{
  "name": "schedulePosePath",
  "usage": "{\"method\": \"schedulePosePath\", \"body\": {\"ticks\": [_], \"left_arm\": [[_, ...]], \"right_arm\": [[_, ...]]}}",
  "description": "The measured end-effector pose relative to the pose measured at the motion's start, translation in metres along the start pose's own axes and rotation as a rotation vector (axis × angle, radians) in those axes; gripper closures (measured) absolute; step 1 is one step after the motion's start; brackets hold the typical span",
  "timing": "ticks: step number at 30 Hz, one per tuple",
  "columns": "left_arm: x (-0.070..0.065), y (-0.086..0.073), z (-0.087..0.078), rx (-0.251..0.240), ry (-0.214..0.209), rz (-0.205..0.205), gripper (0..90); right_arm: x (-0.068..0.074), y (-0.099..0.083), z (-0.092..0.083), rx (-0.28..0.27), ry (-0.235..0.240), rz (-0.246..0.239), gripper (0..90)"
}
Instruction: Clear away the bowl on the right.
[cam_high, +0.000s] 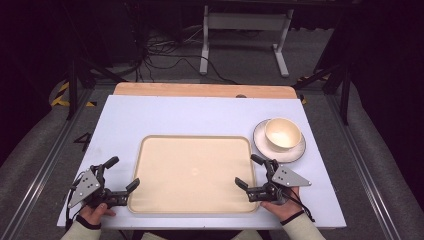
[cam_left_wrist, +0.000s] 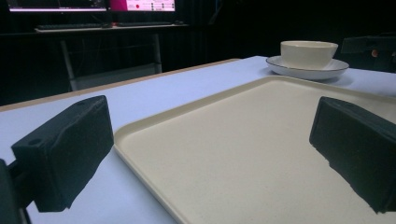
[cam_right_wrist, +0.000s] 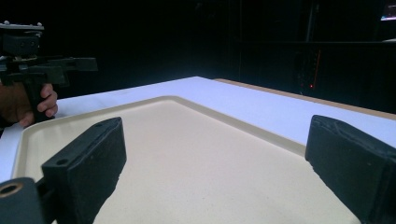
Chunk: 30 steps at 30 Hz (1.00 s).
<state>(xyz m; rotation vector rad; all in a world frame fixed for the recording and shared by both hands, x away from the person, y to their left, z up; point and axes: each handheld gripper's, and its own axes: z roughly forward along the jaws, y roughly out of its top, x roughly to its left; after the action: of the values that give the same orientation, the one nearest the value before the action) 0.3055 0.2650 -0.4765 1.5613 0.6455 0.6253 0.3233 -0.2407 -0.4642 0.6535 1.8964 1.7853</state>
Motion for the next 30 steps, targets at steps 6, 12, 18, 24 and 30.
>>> {"method": "schedulePosePath", "body": {"ticks": [6,12,18,24,30], "left_arm": [[0.0004,0.0002,0.0001,0.001,0.000,0.002,0.2],[0.0005,0.0002,0.0001,0.004,-0.003,0.000,0.2],[0.0006,0.0002,0.0002,0.001,-0.001,0.002,0.2],[0.0004,0.0001,0.0001,0.002,-0.001,0.000,0.2],[0.0007,0.0003,0.0004,0.002,-0.004,-0.004,0.2]], "right_arm": [[0.0008,0.0004,0.0011,0.010,-0.004,-0.006,1.9],[-0.0002,0.0012,0.0026,0.025,-0.054,0.025,0.0],[-0.0051,0.0015,0.0029,0.032,-0.074,0.084,0.2],[-0.0016,0.0021,0.0047,0.052,-0.070,0.047,4.5],[0.0013,0.0046,0.0057,0.050,-0.058,0.033,13.8]]}}
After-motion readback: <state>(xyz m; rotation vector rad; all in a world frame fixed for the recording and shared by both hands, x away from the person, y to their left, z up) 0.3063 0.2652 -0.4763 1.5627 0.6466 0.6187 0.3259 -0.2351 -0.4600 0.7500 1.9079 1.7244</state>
